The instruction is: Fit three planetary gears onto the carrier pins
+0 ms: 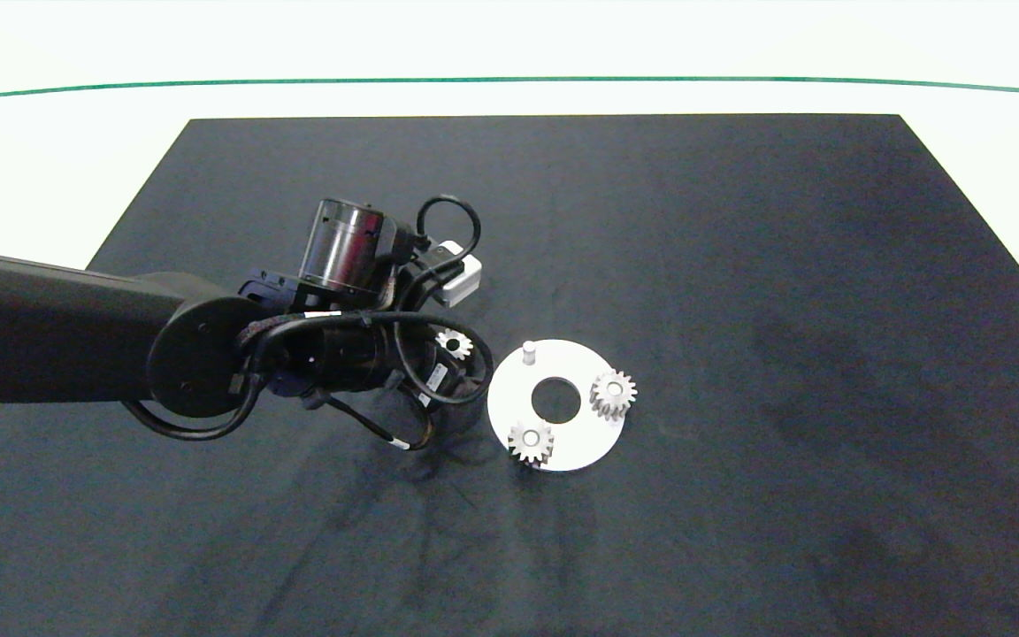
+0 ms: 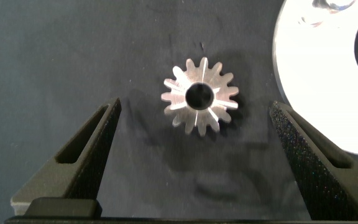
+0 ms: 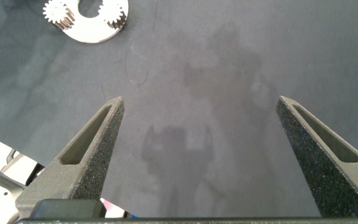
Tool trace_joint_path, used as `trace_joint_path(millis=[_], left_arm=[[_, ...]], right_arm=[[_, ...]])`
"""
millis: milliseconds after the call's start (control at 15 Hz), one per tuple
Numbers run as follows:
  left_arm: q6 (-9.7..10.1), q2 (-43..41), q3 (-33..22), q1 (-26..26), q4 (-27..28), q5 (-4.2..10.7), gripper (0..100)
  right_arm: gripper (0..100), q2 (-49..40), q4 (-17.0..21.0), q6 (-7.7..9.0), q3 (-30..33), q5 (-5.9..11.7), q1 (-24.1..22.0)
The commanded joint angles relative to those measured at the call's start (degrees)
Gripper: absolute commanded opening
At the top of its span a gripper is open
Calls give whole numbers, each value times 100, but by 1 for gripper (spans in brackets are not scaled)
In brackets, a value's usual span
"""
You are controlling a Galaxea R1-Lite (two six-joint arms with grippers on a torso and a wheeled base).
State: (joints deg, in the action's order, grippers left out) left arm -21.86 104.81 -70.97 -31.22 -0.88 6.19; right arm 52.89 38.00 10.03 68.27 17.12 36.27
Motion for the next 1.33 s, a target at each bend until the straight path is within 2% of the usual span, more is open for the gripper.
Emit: trace_joint_path(millis=[67, 400, 1333], left_arm=[[-11, 65, -39, -7, -114, 22, 100], [-11, 136, -31, -33, -132, 14, 96], [-11, 127, -66, -7, -132, 14, 68]], right_arm=[[100, 37, 15, 7, 2, 11, 3], [100, 37, 15, 7, 2, 11, 3], [100, 63, 15, -1, 2, 2, 3]])
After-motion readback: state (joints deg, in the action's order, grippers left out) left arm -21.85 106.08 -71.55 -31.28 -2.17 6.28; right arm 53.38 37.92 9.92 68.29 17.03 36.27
